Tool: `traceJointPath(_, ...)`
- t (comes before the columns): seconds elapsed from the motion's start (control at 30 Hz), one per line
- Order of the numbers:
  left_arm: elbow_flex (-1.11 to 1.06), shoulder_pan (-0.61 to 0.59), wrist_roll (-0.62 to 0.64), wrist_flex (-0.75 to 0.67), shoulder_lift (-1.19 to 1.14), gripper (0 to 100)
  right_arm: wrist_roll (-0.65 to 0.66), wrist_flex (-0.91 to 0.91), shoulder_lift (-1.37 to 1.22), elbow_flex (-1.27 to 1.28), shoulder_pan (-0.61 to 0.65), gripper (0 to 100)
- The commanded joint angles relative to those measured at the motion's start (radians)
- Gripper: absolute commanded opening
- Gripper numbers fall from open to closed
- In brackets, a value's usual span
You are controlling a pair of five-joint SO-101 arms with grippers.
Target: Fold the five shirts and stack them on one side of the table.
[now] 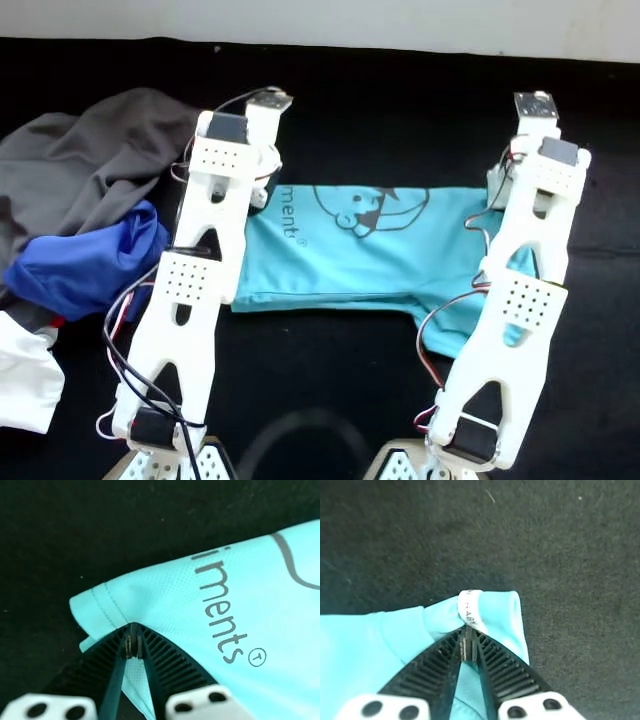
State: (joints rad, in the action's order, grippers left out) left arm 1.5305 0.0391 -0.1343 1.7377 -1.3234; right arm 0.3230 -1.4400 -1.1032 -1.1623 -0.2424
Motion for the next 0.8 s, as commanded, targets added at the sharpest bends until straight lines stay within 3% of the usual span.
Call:
traceJointPath(0.0,0.048,-0.015,0.005,0.028,0.048,1,-0.011,-0.085,0.008,-0.165,0.015,0.6)
traceJointPath(0.2,-0.127,-0.015,0.008,0.037,0.259,1,-0.008,-0.283,0.008,-0.423,0.016,0.6)
traceJointPath(0.47,-0.891,0.047,0.005,0.028,0.863,1,-0.008,-0.329,0.045,-0.556,-0.021,0.6)
traceJointPath(0.6,-1.239,0.077,0.003,-0.118,1.116,1,-0.009,-0.329,0.200,-0.414,-0.044,0.6)
traceJointPath(0.77,-1.716,0.076,0.000,-0.391,1.279,1,-0.006,-0.328,0.539,0.074,-0.047,0.6)
